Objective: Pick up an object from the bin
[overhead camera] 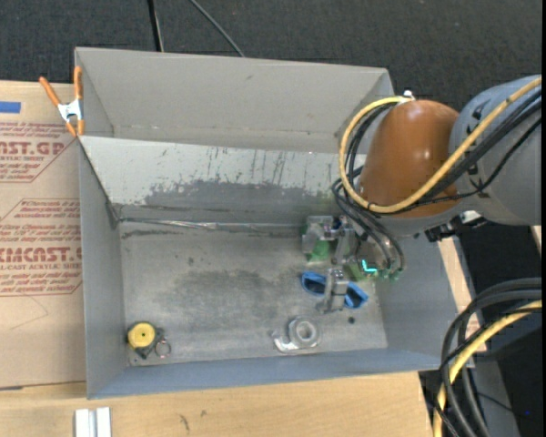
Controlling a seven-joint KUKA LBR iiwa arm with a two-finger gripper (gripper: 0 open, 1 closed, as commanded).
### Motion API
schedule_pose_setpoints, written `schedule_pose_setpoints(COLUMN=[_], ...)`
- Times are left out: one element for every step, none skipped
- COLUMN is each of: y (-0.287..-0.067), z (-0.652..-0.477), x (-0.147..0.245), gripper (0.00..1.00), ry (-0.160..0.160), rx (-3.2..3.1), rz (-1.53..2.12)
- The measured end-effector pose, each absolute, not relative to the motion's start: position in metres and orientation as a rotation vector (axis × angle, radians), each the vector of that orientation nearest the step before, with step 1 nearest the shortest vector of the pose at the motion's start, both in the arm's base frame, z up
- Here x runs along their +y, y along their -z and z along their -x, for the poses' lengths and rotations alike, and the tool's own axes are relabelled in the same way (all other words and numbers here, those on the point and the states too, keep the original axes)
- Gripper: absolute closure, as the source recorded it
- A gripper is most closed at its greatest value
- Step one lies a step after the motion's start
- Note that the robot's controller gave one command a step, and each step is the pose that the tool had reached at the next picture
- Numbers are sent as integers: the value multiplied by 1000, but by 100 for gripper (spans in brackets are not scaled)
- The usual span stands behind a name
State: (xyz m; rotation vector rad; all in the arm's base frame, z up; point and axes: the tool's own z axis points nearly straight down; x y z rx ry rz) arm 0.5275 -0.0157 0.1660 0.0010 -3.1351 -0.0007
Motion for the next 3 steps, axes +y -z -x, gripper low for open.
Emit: schedule_pose_setpoints(y=[-114, -94, -68], z=[-484, -573, -511], x=[-71, -125, -85], gripper=[0, 0, 0], ry=[1, 2, 8], rx=[-3040, -3088, -3060], rz=[-774, -603, -690])
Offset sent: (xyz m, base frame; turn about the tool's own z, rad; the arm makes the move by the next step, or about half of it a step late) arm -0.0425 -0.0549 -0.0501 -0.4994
